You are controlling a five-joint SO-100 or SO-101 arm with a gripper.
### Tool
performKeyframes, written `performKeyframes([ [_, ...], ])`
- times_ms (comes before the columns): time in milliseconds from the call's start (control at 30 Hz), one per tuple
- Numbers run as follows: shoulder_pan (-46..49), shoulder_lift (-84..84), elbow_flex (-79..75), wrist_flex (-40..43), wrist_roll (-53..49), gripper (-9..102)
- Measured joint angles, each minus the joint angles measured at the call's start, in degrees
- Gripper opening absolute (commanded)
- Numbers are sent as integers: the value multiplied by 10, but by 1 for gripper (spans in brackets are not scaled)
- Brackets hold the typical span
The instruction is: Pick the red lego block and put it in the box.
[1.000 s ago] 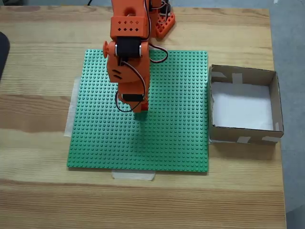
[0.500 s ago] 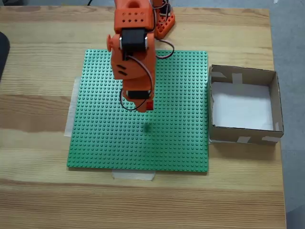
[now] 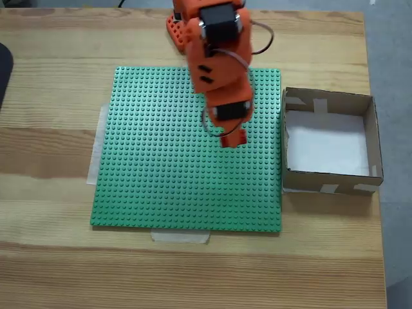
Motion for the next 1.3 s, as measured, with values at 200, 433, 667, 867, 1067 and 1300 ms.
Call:
performKeyframes([
  [200, -55, 0, -33, 11, 2, 8],
  [433, -137, 0, -54, 11, 3, 8],
  [667, -208, -9, -54, 11, 3, 7],
  [867, -220, -45, -87, 12, 8, 7],
  [1067, -232, -90, -91, 12, 8, 8],
  [1300, -245, -155, -151, 12, 8, 8],
])
